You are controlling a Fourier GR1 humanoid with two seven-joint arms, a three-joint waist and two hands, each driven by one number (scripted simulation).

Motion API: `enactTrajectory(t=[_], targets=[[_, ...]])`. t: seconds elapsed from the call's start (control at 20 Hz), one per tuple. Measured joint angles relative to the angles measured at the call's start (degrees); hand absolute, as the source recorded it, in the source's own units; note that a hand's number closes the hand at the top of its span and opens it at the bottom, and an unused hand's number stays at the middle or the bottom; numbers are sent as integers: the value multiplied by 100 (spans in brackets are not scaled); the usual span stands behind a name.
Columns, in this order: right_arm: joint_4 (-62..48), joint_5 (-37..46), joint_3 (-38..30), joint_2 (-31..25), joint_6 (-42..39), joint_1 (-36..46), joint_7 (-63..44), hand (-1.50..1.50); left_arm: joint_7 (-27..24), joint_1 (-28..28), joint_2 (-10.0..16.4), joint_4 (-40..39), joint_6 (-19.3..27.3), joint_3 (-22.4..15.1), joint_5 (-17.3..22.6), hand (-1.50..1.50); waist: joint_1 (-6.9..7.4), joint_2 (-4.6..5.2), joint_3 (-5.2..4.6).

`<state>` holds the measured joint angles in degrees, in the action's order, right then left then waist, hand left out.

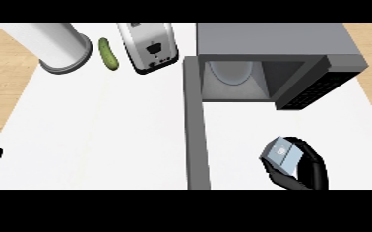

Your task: Pick up the milk, place it into the microwave and close the microwave

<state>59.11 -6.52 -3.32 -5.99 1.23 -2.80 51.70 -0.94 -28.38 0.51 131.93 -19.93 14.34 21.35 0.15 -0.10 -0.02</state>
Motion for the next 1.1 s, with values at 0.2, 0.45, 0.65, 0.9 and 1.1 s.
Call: enactTrajectory(t=[0.2,0.45,0.65,0.9,1.1], targets=[[92,-103,-84,124,81,194,-27,150,127,149,7,-19,77,2,22,-150,3,4,2],[-440,-274,-359,-331,-468,766,-3,150,-78,92,-2,-195,-125,37,-5,-150,26,8,3],[-344,-266,-307,-475,-750,915,-86,150,-50,82,-15,-199,-217,169,130,-150,19,6,2],[302,-351,-87,-400,-1027,814,-512,150,-49,48,-15,-223,-318,276,237,-150,4,-1,-1],[1211,-337,145,-303,-954,583,-1067,150,-32,-74,-18,-196,-369,329,350,-150,-3,-5,-2]])
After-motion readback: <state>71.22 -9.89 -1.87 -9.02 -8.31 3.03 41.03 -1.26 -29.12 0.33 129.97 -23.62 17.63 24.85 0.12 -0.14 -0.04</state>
